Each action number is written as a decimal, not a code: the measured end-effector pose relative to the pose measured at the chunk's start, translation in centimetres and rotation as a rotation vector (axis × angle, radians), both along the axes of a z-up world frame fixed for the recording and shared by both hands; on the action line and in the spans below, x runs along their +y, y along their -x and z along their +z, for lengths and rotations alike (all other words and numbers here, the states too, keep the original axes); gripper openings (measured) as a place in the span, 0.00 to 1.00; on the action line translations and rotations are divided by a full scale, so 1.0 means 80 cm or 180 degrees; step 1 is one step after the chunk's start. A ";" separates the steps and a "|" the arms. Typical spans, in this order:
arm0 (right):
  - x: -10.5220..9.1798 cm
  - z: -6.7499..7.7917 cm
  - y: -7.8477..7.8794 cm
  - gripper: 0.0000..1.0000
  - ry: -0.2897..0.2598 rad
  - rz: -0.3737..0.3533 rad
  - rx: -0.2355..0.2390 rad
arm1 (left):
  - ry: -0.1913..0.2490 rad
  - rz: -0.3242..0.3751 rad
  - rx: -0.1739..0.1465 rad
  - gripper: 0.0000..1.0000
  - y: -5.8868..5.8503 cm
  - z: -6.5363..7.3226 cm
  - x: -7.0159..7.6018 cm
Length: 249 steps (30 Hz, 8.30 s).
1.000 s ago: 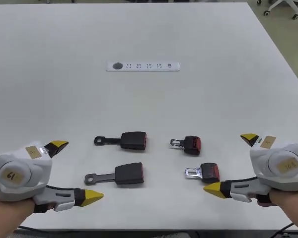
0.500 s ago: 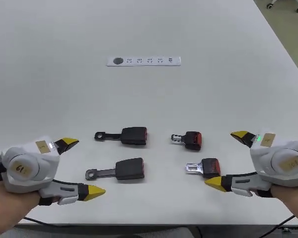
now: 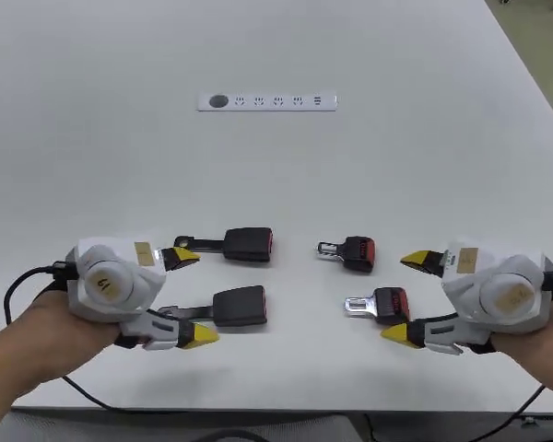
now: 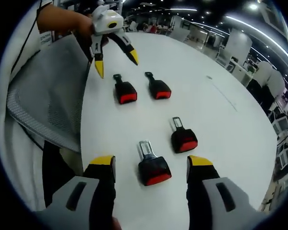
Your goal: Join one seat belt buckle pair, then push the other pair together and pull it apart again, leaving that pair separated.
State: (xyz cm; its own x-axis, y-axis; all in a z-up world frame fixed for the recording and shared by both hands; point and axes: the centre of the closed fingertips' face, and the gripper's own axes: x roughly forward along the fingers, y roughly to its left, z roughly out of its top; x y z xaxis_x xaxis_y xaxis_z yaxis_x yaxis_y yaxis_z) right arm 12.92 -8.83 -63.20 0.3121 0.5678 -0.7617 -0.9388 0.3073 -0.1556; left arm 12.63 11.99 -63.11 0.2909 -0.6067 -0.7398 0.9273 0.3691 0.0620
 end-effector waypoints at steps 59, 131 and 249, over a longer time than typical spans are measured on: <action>-0.006 -0.078 -0.001 0.34 0.0398 0.0545 0.0622 | -0.0694 -0.0932 0.0397 0.33 0.001 -0.078 -0.017; 0.164 -0.077 0.005 0.31 0.0127 0.0746 0.0502 | -0.0785 -0.1149 0.0378 0.31 0.001 -0.078 -0.020; 0.030 -0.072 -0.121 0.34 0.0599 0.0462 0.0468 | -0.0790 -0.1049 0.0428 0.33 -0.133 -0.069 -0.021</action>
